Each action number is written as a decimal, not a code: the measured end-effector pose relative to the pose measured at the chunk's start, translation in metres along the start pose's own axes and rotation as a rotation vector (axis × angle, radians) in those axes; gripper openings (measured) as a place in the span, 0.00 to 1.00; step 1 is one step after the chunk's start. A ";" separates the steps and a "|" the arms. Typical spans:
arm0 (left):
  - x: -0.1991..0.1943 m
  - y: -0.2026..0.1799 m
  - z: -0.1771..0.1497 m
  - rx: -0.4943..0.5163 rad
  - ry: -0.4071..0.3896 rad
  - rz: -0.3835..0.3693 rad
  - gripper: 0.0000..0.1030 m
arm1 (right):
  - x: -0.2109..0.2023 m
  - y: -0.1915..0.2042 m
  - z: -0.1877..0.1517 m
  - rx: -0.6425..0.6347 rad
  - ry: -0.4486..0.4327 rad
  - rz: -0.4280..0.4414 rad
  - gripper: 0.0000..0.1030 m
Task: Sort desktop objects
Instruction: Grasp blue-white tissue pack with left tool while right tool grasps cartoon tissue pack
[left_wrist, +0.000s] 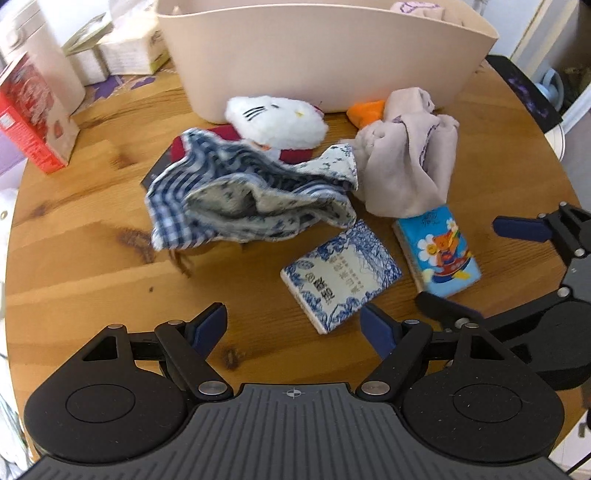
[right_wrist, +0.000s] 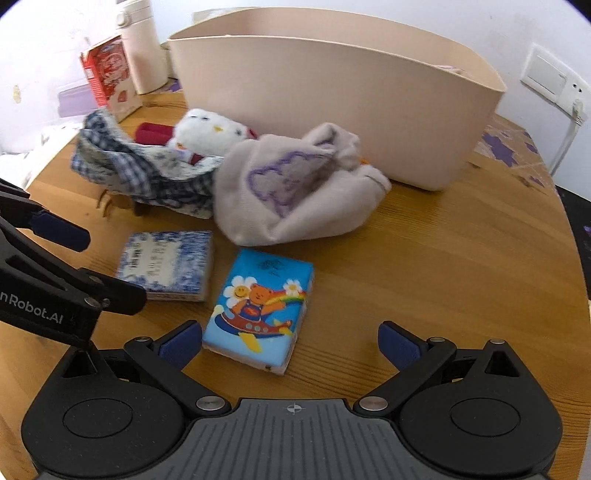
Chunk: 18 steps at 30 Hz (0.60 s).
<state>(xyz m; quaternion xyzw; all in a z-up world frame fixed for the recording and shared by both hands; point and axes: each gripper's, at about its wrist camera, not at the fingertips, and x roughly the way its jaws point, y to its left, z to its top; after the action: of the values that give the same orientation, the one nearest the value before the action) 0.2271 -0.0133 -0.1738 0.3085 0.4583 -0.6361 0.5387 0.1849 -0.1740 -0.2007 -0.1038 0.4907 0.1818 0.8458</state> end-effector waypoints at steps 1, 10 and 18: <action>0.002 -0.001 0.002 0.010 -0.002 -0.001 0.78 | 0.000 -0.003 0.000 0.003 0.002 -0.004 1.00; 0.019 -0.018 0.018 0.122 -0.017 -0.010 0.78 | 0.003 -0.023 0.002 -0.020 -0.022 0.031 1.00; 0.022 -0.023 0.024 0.139 -0.023 -0.026 0.67 | 0.005 -0.031 0.005 -0.043 -0.034 0.058 0.89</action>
<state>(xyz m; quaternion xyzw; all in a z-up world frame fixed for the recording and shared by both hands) 0.2020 -0.0442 -0.1781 0.3318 0.4108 -0.6770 0.5127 0.2042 -0.1992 -0.2026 -0.1044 0.4748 0.2186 0.8461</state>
